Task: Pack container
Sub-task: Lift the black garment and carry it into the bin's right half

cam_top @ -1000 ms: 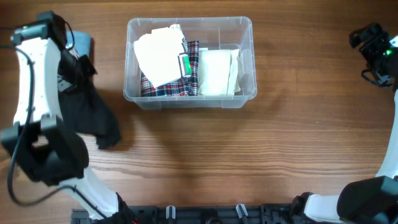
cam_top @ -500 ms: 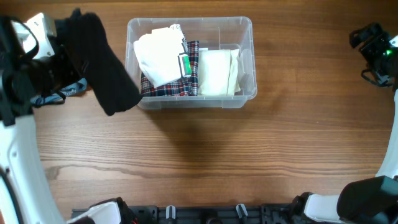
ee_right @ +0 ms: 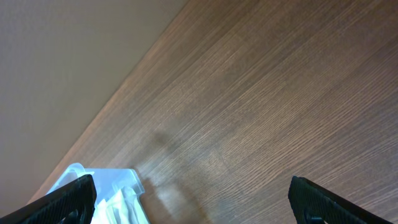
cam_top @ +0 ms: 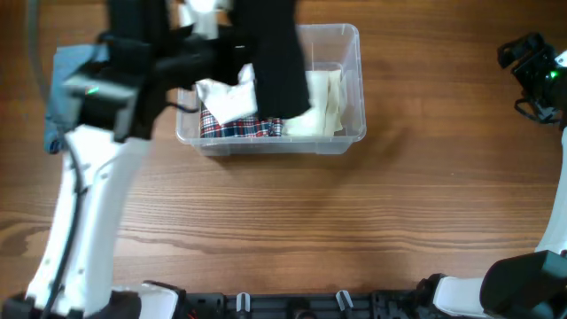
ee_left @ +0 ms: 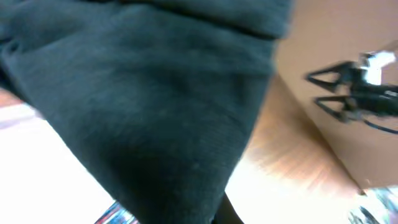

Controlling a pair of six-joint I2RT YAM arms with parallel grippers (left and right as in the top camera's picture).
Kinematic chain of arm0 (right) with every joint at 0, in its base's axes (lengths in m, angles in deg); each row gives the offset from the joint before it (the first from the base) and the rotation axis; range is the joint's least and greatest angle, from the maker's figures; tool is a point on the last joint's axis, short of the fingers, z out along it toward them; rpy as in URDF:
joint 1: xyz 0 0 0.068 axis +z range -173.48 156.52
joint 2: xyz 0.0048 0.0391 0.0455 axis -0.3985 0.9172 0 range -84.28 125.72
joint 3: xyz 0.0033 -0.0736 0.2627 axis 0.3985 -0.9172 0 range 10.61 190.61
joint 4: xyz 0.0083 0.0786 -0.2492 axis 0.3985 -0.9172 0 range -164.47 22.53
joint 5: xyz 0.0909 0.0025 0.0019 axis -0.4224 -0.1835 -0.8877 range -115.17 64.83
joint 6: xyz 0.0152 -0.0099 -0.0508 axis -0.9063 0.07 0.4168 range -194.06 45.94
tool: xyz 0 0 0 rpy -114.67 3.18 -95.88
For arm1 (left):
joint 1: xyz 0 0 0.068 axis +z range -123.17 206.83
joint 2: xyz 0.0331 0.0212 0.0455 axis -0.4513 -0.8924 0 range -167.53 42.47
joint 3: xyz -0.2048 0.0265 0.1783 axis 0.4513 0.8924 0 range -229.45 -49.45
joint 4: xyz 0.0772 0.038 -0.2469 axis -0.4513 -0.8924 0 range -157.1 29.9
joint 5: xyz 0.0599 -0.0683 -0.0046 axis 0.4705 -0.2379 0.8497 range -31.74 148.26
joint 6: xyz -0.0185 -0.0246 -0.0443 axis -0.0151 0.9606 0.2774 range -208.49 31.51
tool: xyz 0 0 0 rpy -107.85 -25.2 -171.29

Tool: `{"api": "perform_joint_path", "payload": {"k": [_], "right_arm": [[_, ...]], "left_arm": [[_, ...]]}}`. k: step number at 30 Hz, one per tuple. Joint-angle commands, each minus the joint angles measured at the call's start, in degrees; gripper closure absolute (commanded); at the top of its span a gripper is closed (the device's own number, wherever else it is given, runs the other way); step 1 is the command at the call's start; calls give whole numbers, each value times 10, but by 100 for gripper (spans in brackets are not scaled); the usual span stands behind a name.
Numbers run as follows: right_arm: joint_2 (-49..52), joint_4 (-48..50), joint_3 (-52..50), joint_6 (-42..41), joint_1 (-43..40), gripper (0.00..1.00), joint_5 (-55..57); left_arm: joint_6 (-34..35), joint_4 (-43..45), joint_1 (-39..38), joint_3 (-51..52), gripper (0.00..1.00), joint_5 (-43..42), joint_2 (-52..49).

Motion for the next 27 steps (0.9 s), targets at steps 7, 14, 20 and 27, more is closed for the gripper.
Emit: {"api": "perform_joint_path", "payload": {"k": [7, 14, 20, 27], "right_arm": [[7, 1, -1, -4, 1, 0, 4], [7, 1, -1, -4, 1, 0, 3], [7, 1, -1, -4, 1, 0, 3], [7, 1, -1, -4, 1, 0, 3]], "left_arm": [[-12, 200, -85, -12, 96, -303, -152], [-7, 268, -85, -12, 96, -366, -218], [-7, 286, -86, -12, 96, -365, -223], [-7, 281, -85, -12, 96, -359, -252]]}}
